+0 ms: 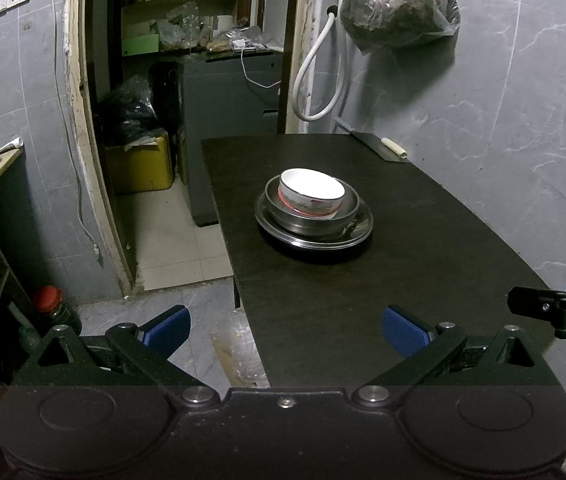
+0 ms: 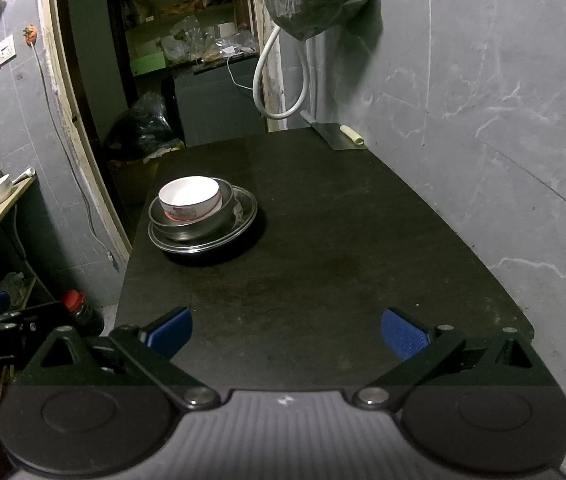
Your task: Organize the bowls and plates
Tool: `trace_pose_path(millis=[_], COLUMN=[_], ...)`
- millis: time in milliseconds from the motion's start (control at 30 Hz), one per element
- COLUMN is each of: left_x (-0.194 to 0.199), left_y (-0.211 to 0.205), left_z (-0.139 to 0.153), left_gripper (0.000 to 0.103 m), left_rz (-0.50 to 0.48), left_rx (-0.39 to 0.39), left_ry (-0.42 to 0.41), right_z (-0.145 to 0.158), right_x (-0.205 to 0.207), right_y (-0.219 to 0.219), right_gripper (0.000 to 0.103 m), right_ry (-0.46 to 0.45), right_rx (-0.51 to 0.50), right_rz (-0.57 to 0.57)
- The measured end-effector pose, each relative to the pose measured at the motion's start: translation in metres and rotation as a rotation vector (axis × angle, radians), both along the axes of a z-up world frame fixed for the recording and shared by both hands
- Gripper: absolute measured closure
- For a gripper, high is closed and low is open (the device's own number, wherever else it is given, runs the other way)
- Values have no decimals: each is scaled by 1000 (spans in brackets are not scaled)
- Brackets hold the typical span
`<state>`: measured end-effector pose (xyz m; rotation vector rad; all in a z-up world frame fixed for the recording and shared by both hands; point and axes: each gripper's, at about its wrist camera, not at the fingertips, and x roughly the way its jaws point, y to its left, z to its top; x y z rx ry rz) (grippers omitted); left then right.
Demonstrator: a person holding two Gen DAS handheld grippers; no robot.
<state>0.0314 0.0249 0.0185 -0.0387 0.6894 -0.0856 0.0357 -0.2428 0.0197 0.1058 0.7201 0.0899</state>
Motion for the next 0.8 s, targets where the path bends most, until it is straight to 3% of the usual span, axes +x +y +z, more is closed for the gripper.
trace_pose_path(millis=[800], left_x=[6], left_y=[13], left_z=[-8], left_gripper=[1], left_rz=[2], left_rx=[-2], left_ry=[37], right_z=[-6], right_x=[10], right_y=[6], right_gripper=[0], right_ry=[37], right_rx=[-5], right_rz=[-11])
